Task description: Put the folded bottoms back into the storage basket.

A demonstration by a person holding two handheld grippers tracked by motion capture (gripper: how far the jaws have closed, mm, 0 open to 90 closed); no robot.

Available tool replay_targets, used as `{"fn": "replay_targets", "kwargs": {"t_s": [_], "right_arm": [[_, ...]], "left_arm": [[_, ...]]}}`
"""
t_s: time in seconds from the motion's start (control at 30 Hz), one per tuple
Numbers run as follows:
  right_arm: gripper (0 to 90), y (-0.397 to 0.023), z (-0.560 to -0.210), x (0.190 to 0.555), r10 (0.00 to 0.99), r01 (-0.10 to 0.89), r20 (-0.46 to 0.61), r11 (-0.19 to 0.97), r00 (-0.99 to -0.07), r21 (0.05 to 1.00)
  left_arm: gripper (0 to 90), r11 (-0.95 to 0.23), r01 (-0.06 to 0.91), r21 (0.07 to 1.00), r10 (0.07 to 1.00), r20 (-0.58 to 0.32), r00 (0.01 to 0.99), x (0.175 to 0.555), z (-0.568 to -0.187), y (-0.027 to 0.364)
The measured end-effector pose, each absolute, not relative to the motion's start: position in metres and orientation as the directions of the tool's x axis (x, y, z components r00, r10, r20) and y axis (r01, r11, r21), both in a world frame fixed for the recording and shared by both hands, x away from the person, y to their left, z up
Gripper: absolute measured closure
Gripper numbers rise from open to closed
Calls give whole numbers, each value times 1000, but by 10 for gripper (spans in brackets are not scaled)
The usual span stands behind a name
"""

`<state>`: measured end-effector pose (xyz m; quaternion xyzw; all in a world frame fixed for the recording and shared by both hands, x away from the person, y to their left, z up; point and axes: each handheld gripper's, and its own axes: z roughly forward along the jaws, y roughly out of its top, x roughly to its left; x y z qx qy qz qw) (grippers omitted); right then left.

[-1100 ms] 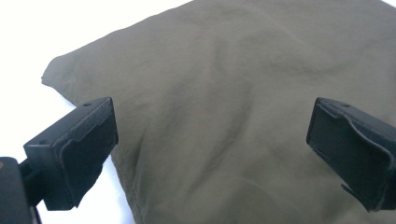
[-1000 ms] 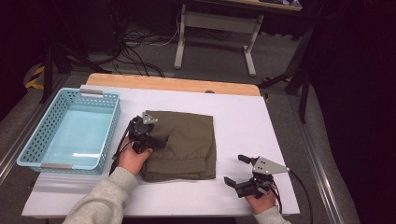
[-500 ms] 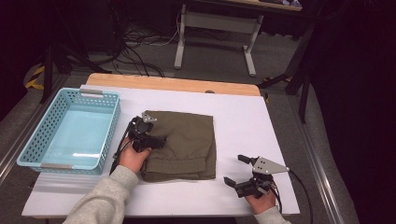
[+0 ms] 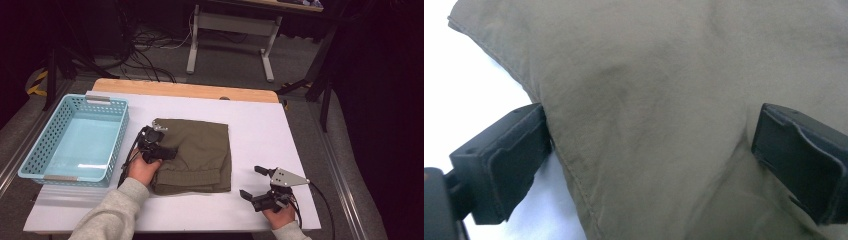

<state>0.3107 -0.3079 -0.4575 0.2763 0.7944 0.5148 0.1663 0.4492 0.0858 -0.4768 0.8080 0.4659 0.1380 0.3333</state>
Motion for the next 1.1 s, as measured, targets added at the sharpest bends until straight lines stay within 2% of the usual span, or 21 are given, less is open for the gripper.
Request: {"fn": "replay_targets", "kwargs": {"t_s": [0.1, 0.83, 0.97, 1.1], "right_arm": [[5, -308, -458, 311, 609, 267, 20, 318, -793, 910], [5, -307, -458, 310, 595, 267, 22, 326, -803, 907], [5, -307, -458, 309, 594, 264, 21, 326, -804, 908], [5, -306, -458, 309, 591, 262, 17, 331, -806, 907]], "left_arm": [[1, -366, 643, 672, 835, -68, 546, 448, -479, 84], [0, -367, 641, 674, 833, -69, 549, 447, -480, 86], [18, -361, 640, 678, 836, -69, 545, 445, -480, 87], [85, -342, 651, 677, 849, -75, 524, 443, -478, 86]]}}
